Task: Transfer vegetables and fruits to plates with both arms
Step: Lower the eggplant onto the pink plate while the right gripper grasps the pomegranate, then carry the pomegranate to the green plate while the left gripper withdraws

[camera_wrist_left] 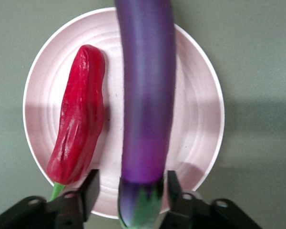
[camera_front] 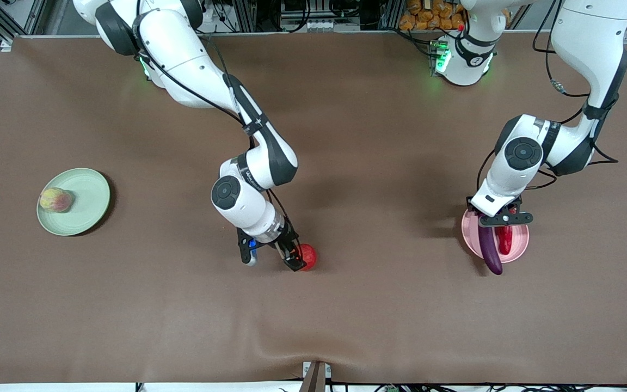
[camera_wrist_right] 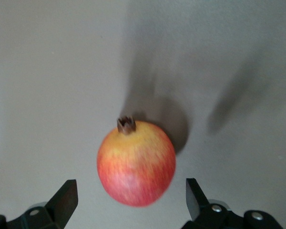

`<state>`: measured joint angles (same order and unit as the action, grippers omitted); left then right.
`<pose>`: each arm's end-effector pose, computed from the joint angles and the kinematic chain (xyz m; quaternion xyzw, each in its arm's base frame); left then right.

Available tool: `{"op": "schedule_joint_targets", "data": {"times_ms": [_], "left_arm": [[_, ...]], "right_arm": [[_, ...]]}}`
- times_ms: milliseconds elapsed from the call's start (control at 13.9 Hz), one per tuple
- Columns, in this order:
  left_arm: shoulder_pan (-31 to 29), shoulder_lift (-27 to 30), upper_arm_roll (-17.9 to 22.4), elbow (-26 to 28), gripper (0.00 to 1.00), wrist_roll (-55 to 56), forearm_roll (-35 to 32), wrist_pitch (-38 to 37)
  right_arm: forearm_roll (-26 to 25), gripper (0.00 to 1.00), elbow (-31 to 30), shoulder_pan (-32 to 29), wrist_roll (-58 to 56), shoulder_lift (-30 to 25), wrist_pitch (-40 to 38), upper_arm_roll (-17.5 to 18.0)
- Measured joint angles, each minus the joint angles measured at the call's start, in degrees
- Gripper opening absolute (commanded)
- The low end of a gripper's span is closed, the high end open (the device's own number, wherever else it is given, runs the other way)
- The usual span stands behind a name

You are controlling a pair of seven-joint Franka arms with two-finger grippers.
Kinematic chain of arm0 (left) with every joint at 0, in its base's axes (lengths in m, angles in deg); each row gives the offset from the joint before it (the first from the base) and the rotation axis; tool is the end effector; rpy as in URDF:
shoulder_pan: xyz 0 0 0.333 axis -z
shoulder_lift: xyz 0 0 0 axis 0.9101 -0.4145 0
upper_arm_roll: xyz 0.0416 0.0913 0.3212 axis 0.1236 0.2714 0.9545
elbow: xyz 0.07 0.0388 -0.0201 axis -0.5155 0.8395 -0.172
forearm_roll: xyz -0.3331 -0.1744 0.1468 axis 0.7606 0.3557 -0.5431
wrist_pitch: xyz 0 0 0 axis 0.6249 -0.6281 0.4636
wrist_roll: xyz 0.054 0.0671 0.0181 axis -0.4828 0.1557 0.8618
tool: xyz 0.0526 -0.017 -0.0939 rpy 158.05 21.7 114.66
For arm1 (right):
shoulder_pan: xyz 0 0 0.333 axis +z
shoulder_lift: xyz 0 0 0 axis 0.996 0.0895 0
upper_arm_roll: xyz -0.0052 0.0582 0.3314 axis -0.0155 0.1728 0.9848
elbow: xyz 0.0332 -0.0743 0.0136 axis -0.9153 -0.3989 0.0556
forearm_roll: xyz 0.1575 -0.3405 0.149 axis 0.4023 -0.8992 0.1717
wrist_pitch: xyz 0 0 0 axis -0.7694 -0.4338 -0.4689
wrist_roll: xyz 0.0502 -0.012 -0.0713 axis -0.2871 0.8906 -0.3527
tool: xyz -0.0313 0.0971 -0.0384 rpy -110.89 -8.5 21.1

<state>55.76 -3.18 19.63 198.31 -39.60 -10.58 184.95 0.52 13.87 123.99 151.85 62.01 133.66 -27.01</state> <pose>0.5555 -0.0646 0.2231 -0.9942 0.0069 -0.0348 0.1011 0.6708 0.4296 0.2267 -0.7922 0.5713 0.0283 0.2126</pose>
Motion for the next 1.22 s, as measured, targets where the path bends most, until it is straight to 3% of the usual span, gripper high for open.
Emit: {"op": "schedule_joint_targets", "data": {"times_ms": [216,288,432,503,719,791,1007,1223], "left_arm": [[0.0,0.0,0.0,0.0,1.0,0.0,0.0,0.0],[0.0,0.0,0.0,0.0,1.0,0.0,0.0,0.0],[0.0,0.0,-0.1,-0.1,1.0,0.0,0.0,0.1],[0.0,0.0,-0.1,-0.3,1.0,0.0,0.0,0.3],[-0.1,1.6,-1.8,-2.1,1.0,0.2,0.2,0.5],[0.0,2.8,-3.0,-2.6,1.0,0.4,0.9,-0.1],[0.0,6.3,-7.0,-5.5,1.0,0.5,5.8,-6.8],[0.0,7.5,-10.3,-12.7,1.0,0.4,11.4,-17.8]], "right_arm": [[0.0,1.0,0.2,0.0,0.0,1.7,2.5,0.0],[0.0,0.92,0.5,0.0,0.0,2.5,3.2,0.0],[0.0,0.23,1.9,0.2,0.0,4.0,4.2,0.1],[0.0,0.0,2.4,0.3,0.0,4.5,4.3,0.1],[0.0,0.0,3.8,0.0,0.0,4.7,3.0,-0.2],[0.0,0.0,4.6,-0.8,-0.1,4.3,-0.9,-0.5],[0.0,0.0,7.5,-6.0,-5.0,1.2,-18.6,-0.9],[0.0,0.0,8.3,-12.6,-14.4,-3.8,-35.2,-1.2]]}}
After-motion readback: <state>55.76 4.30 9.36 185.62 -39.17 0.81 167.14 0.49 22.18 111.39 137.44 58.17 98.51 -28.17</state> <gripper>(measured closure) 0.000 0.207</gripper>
